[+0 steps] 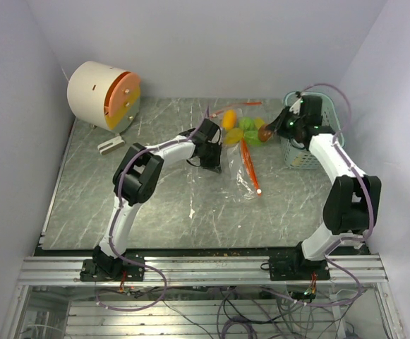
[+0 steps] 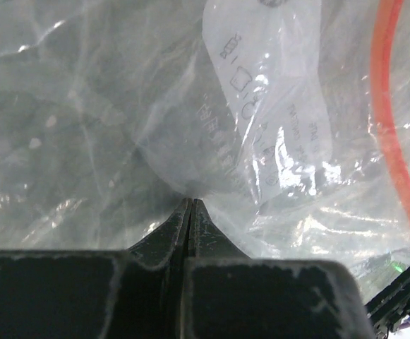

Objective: Open the zip-top bag and remove the fake food
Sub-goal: Place the fake vegetable in the bin.

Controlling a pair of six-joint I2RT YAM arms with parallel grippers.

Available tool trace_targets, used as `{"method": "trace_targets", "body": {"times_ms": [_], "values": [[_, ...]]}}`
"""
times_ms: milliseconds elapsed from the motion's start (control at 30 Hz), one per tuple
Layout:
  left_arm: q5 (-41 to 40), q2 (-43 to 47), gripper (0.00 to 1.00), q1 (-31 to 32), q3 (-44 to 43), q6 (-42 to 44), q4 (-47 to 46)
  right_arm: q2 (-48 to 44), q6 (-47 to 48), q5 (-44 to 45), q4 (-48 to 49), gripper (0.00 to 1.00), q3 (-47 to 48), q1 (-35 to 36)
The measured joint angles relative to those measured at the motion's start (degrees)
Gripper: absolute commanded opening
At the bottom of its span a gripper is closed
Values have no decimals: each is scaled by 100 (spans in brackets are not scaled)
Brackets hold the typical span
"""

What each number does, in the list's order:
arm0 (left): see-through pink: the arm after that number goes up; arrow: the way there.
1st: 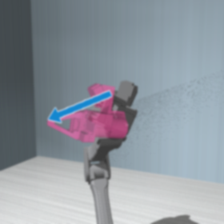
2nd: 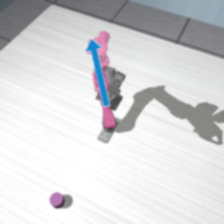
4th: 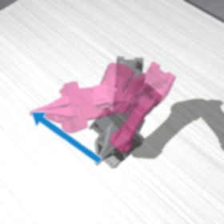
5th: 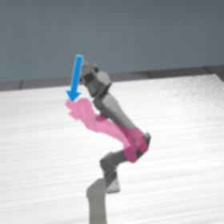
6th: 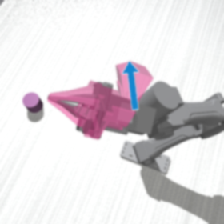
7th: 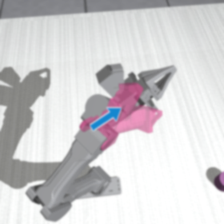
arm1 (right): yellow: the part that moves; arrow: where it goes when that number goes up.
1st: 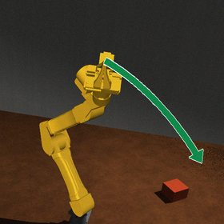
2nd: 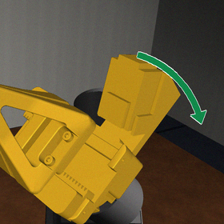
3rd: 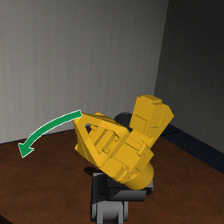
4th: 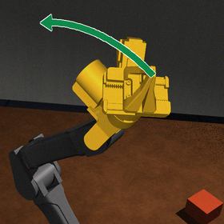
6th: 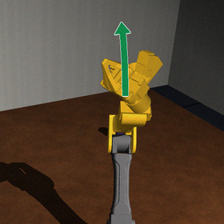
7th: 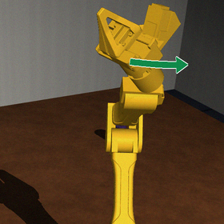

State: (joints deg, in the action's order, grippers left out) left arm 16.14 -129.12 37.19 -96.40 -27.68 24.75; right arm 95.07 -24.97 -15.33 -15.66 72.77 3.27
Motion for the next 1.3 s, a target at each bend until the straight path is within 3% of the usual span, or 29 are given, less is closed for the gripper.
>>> {"method": "trace_targets", "body": {"times_ms": [267, 700, 733, 867, 933, 1033, 1300], "values": [[63, 479, 7, -111, 796, -20, -212, -332, 28, -330, -229, 0, 708, -914], [275, 852, 7, -597, 1469, -262, -444, -629, -844, 315, -44, 0, 240, -1764], [273, 872, 7, -643, 1493, -278, -442, -629, -857, 378, -55, 3, 240, -1801], [243, 944, 7, -920, 1591, -341, -437, -562, -870, 496, -98, 46, 245, -1858], [190, 962, 7, -1106, 1596, -376, -433, -492, -887, 557, -190, 60, 245, -1858], [52, 990, 7, -1366, 1596, -431, -409, -448, -857, 664, -297, 66, 245, -1858], [-481, 1010, 7, -1930, 1397, -599, -188, -459, -728, 813, -319, 67, 267, -1816]]}}
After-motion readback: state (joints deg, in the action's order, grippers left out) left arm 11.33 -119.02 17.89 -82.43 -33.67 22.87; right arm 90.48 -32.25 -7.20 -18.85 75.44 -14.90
